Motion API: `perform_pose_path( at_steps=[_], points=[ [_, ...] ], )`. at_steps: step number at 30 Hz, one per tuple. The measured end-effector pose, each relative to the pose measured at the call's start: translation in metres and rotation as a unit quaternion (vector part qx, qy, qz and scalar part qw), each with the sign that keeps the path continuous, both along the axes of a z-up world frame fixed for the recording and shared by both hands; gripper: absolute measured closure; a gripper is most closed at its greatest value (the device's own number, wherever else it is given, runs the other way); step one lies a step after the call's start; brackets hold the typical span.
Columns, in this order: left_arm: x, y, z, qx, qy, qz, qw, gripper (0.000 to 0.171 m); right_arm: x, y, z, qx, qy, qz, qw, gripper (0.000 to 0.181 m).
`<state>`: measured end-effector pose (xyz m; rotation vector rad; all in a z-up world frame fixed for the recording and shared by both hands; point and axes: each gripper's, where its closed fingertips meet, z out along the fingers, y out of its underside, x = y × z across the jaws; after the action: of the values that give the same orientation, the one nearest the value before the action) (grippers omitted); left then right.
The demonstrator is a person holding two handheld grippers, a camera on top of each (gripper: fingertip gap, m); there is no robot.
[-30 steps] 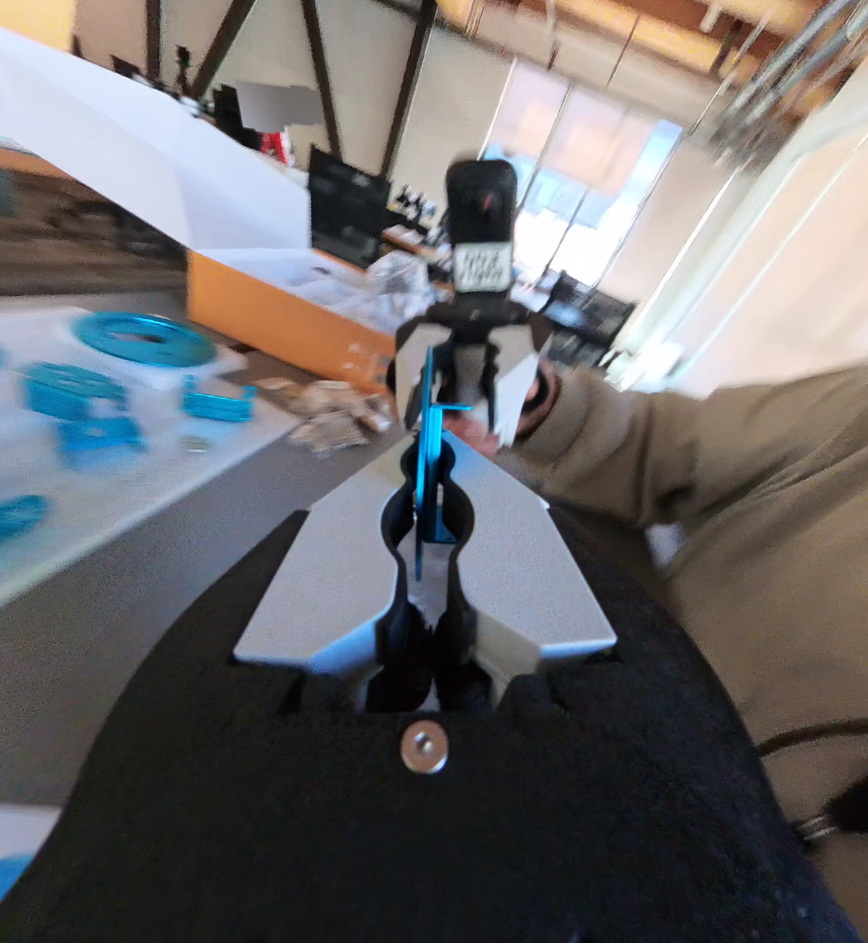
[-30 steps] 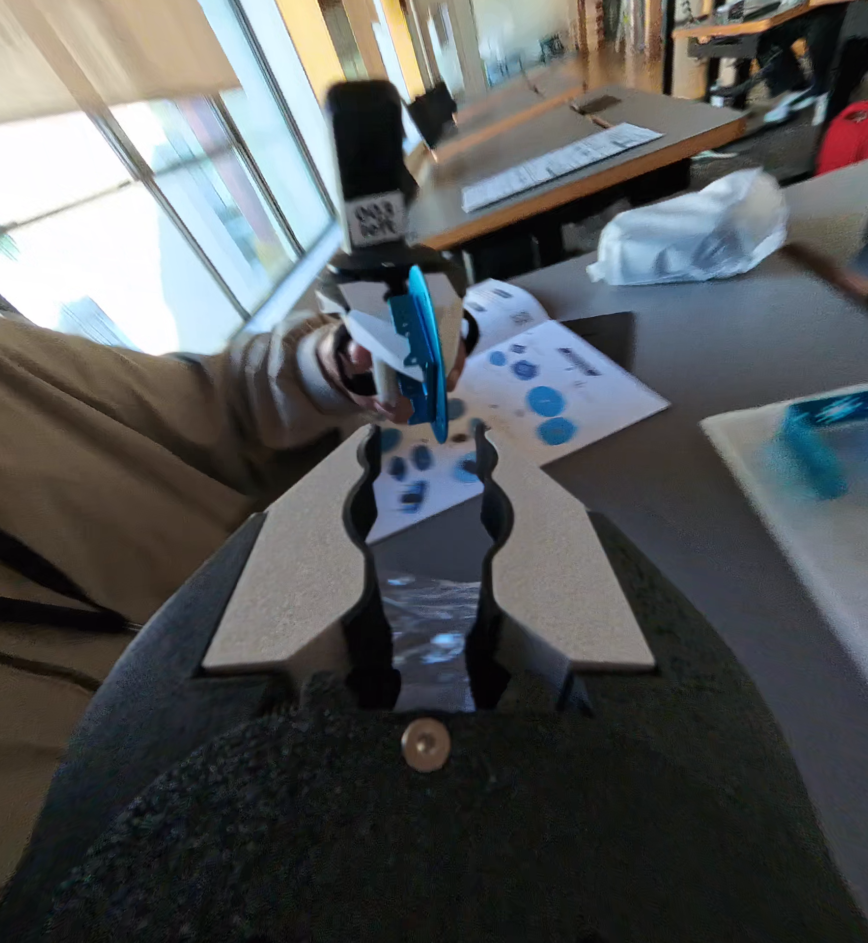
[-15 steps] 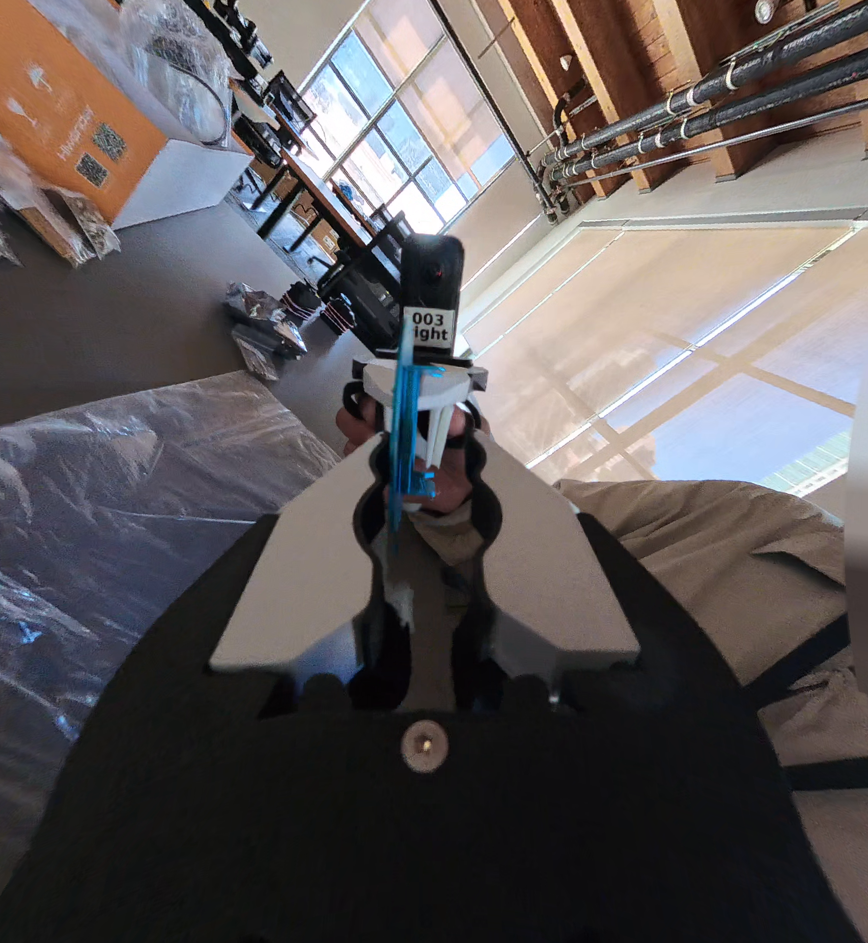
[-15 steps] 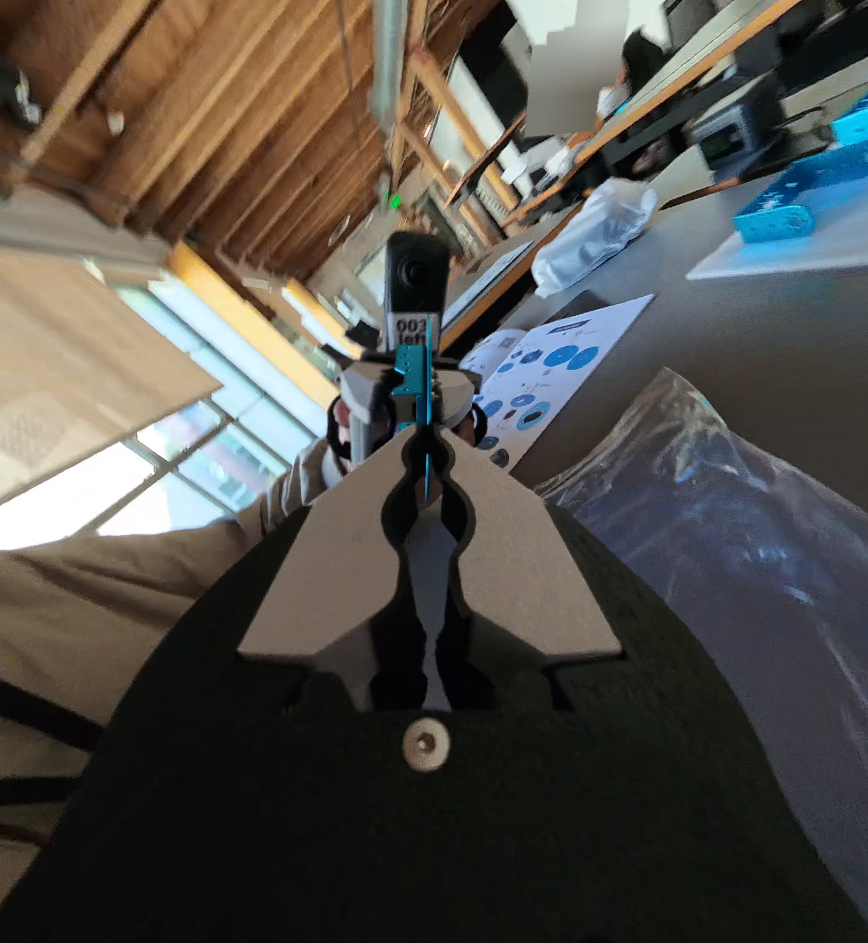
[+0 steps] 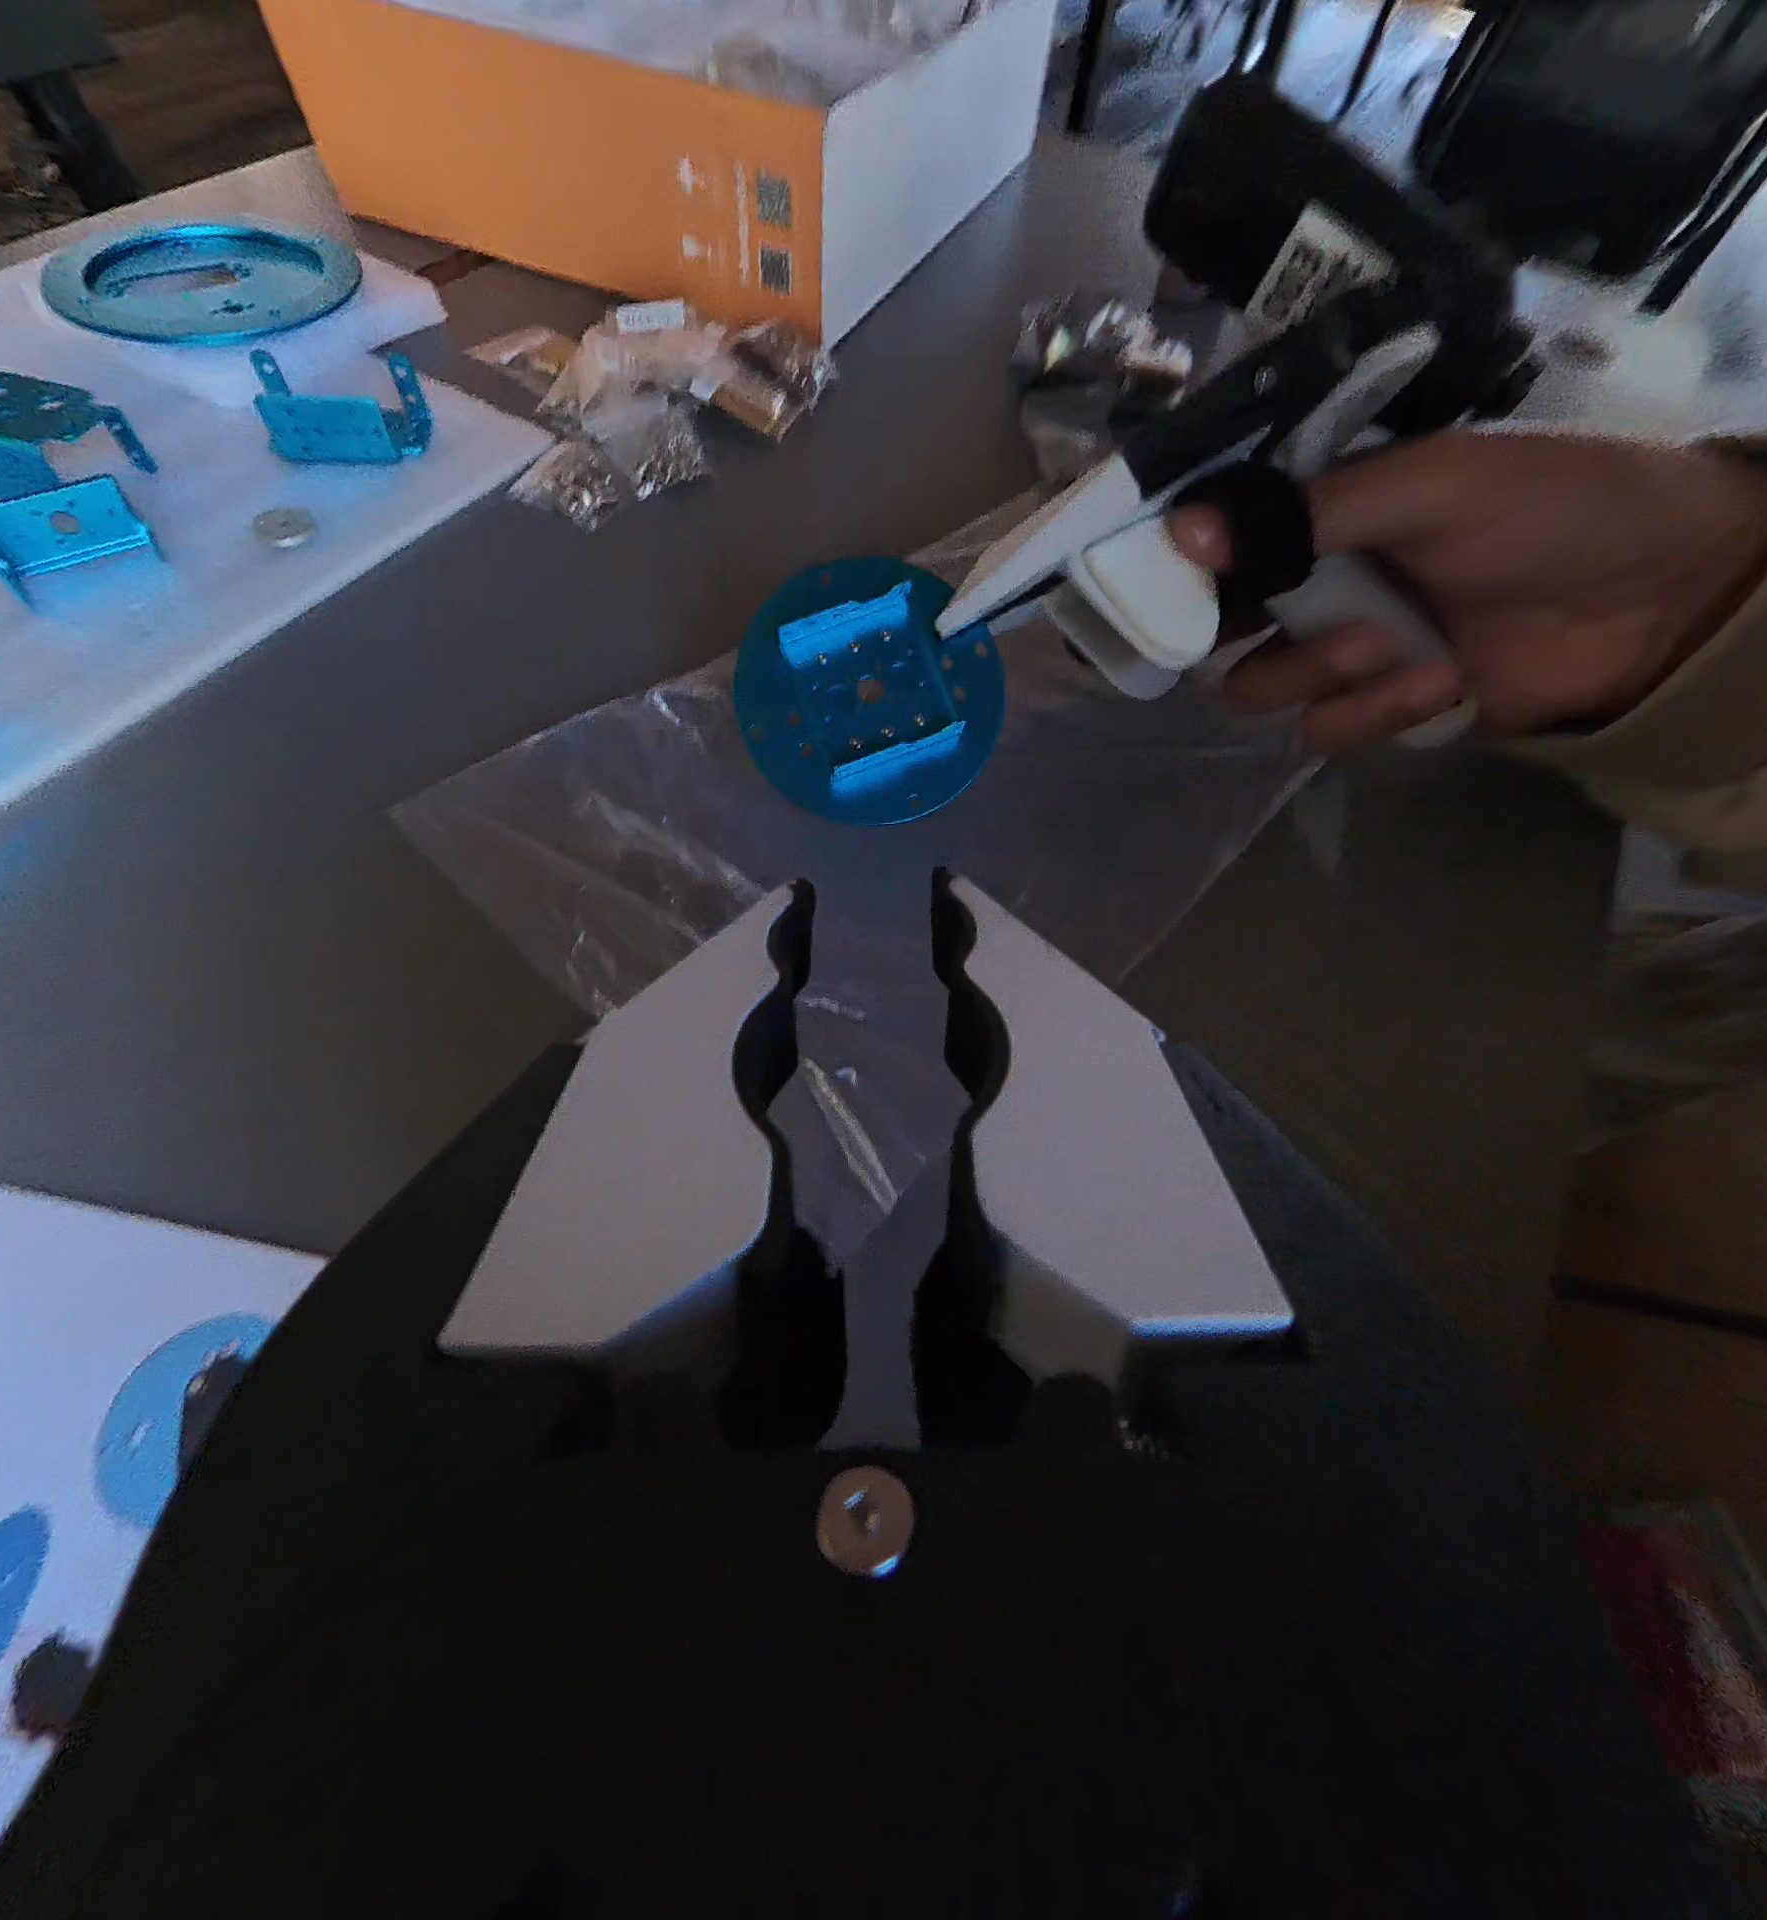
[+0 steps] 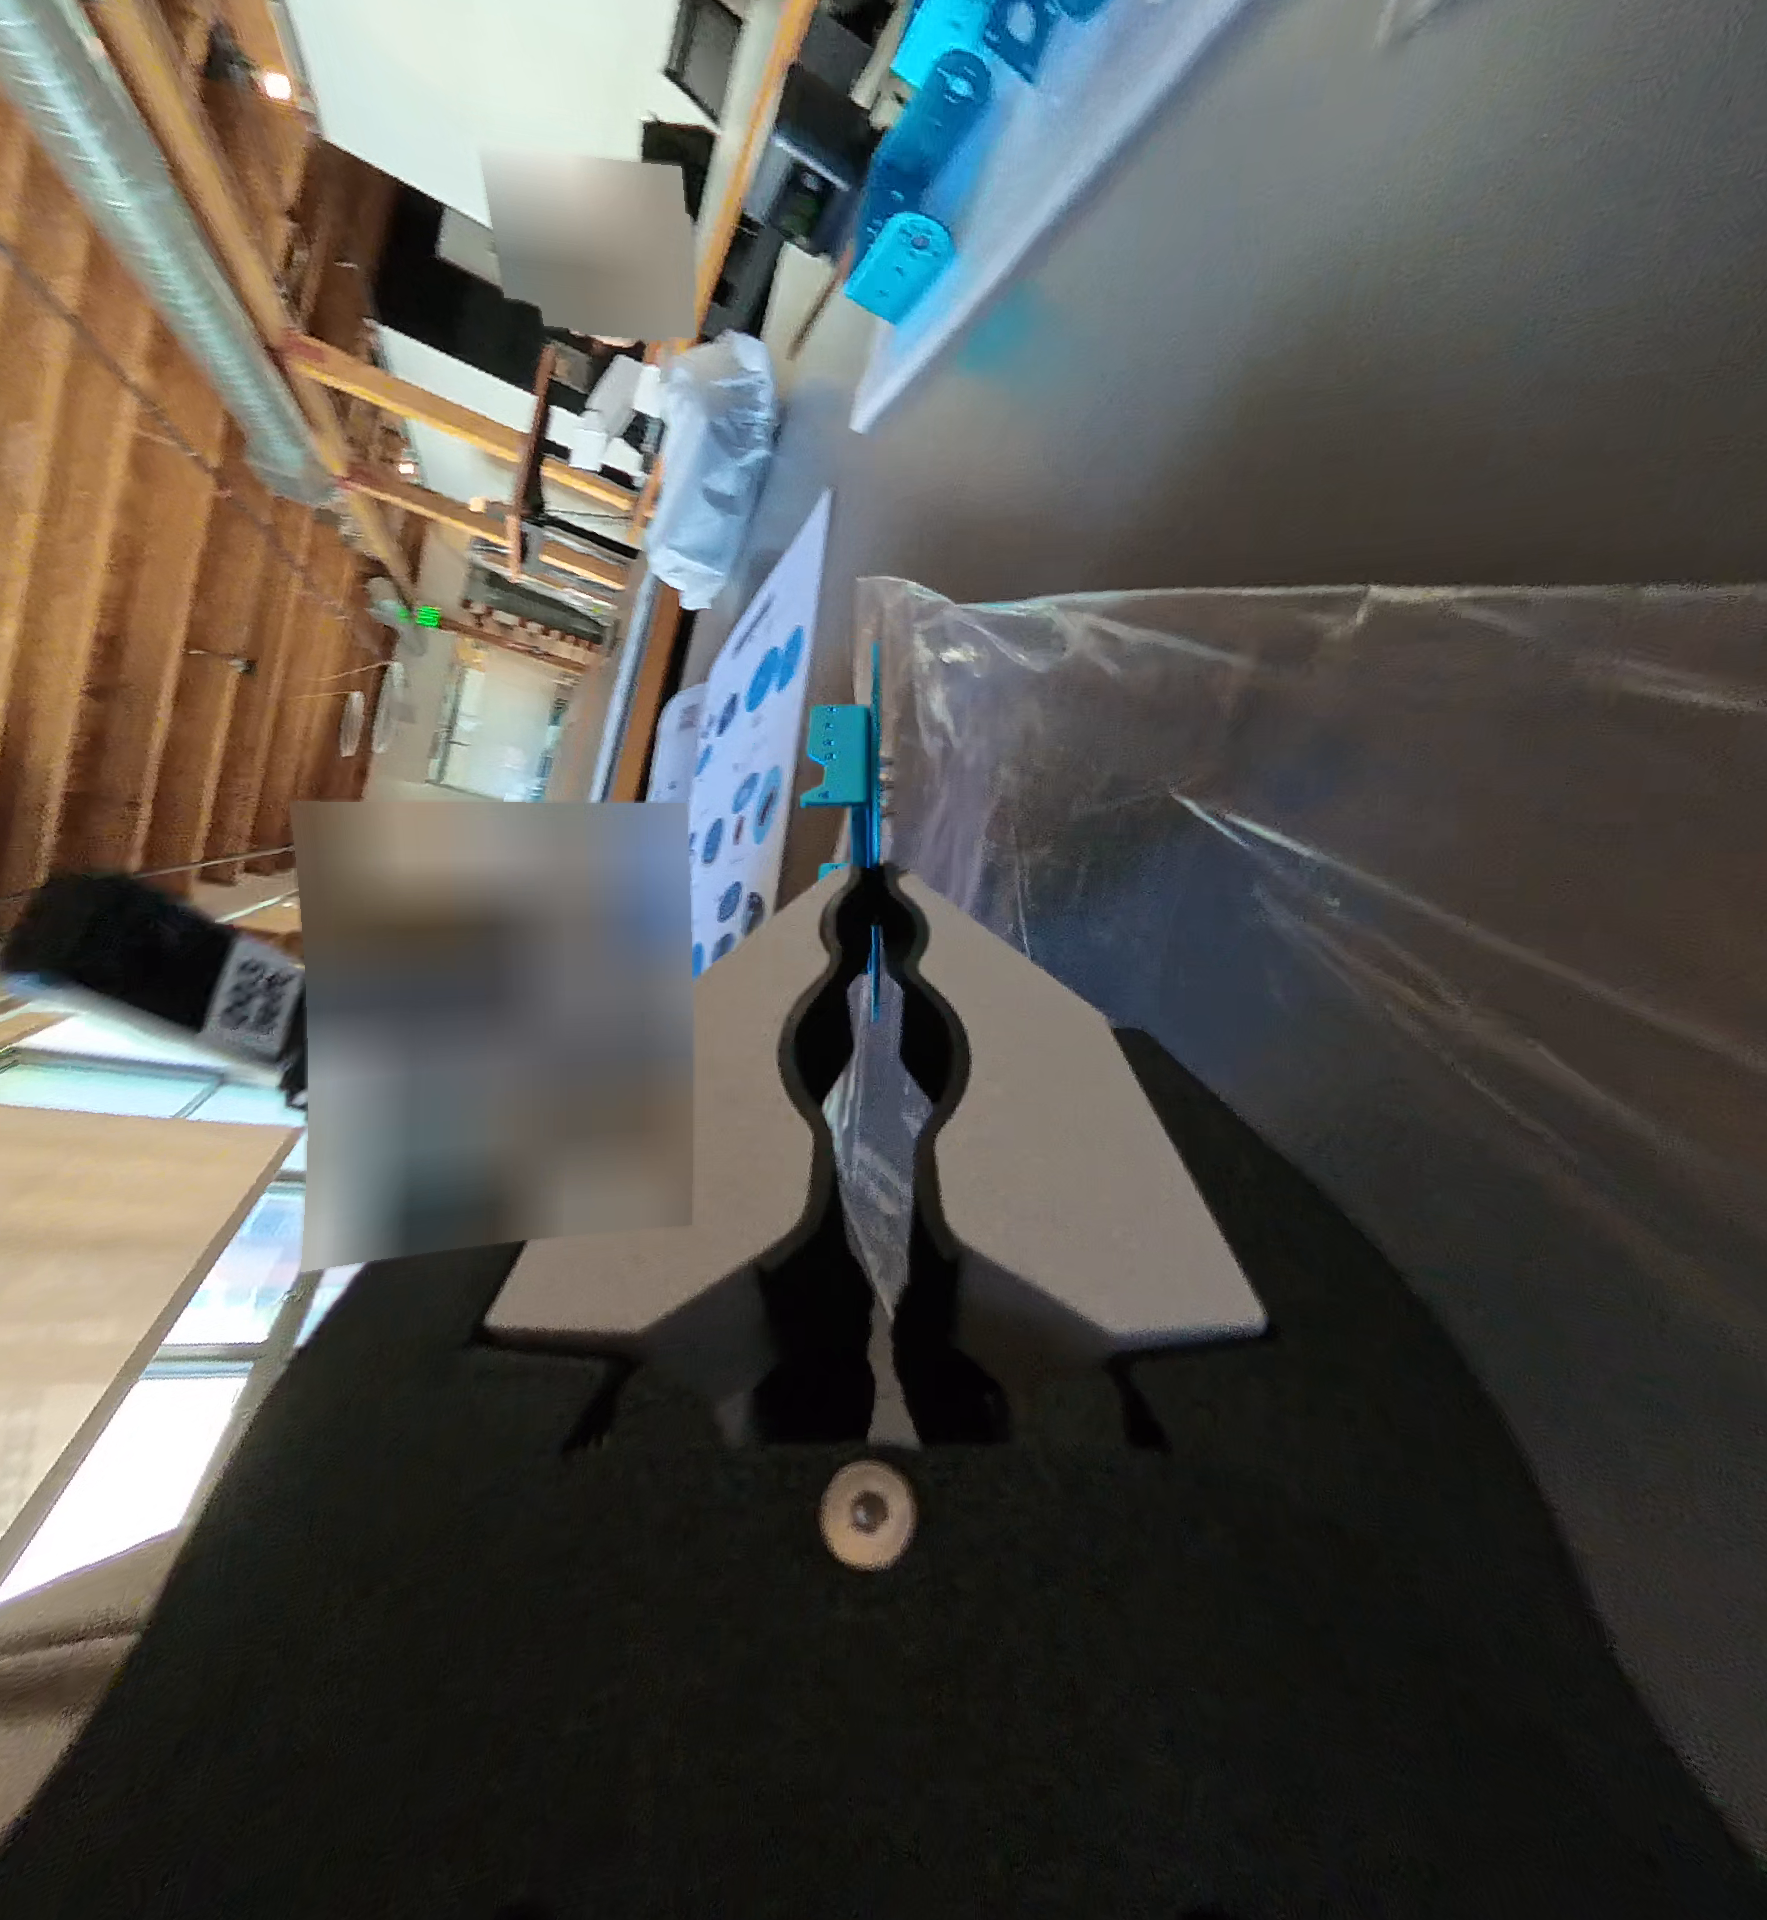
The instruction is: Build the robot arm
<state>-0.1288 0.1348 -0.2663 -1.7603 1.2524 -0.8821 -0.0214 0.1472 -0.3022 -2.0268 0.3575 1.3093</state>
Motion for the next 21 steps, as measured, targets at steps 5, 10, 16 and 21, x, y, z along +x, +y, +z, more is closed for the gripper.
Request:
perform_pose_path(
  at_steps=[5, 10, 16, 21],
  points=[
    [-0.015, -0.011, -0.002, 0.028, 0.008, 0.048, 0.998, 0.157, -0.015, -0.002, -0.024, -0.069, -0.033, -0.015, 0.997, 0.181],
    [-0.025, -0.035, -0.006, -0.011, -0.019, 0.031, 0.999, 0.157, -0.006, -0.002, -0.04, -0.083, -0.156, 0.001, 0.984, 0.173],
    [-0.035, -0.035, -0.008, -0.035, -0.047, 0.062, 0.996, 0.155, -0.001, -0.012, -0.035, -0.049, -0.247, 0.025, 0.968, 0.159],
    [-0.055, -0.023, -0.016, -0.034, -0.051, 0.101, 0.993, 0.153, 0.008, -0.03, -0.011, 0.029, -0.334, 0.044, 0.941, 0.154]
  ],
)
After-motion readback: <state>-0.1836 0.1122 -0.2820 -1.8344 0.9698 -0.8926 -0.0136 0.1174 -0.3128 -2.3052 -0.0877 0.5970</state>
